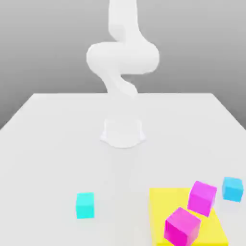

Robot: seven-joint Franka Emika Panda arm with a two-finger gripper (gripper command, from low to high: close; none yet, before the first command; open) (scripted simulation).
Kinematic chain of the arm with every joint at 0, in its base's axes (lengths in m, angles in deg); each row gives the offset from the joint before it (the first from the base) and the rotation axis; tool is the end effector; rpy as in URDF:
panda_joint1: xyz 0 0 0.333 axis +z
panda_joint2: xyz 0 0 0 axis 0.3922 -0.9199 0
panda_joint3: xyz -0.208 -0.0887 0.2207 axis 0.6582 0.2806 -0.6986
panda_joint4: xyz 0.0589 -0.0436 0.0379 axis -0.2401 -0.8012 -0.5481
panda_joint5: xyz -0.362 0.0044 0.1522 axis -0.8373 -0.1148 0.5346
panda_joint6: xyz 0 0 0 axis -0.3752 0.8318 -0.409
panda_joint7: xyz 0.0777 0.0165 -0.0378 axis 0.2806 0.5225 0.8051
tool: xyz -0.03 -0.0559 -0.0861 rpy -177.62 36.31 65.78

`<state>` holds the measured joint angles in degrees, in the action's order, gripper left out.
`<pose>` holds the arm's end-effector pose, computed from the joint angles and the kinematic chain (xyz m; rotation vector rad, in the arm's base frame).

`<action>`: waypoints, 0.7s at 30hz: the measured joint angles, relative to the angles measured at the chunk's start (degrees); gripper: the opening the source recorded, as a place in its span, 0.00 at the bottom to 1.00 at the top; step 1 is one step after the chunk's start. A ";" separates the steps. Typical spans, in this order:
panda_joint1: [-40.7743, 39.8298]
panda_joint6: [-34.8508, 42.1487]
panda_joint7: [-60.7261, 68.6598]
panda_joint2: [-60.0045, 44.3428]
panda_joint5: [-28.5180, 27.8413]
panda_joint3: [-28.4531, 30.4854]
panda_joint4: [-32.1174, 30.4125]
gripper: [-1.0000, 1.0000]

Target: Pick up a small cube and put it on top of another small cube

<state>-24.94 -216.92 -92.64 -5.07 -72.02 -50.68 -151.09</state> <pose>0.3818 -0.0069 0.6623 -2.5339 1.0706 -0.9829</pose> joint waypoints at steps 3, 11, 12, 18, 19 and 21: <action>-2.16 -3.66 0.16 -6.72 -3.22 -0.32 -3.03 0.50; -6.47 -12.92 2.50 -23.66 -8.75 1.54 -10.68 0.50; -6.76 -14.11 3.09 -25.74 -9.03 2.06 -11.64 0.50; -7.92 -21.63 9.79 -37.90 -6.23 5.22 -17.57 0.50; -8.49 -22.93 11.73 -39.87 -4.62 5.14 -18.59 0.50; -9.56 -25.47 16.37 -43.70 -0.29 4.25 -20.60 0.50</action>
<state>-34.50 -242.39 -76.26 -48.77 -72.31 -46.43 -171.70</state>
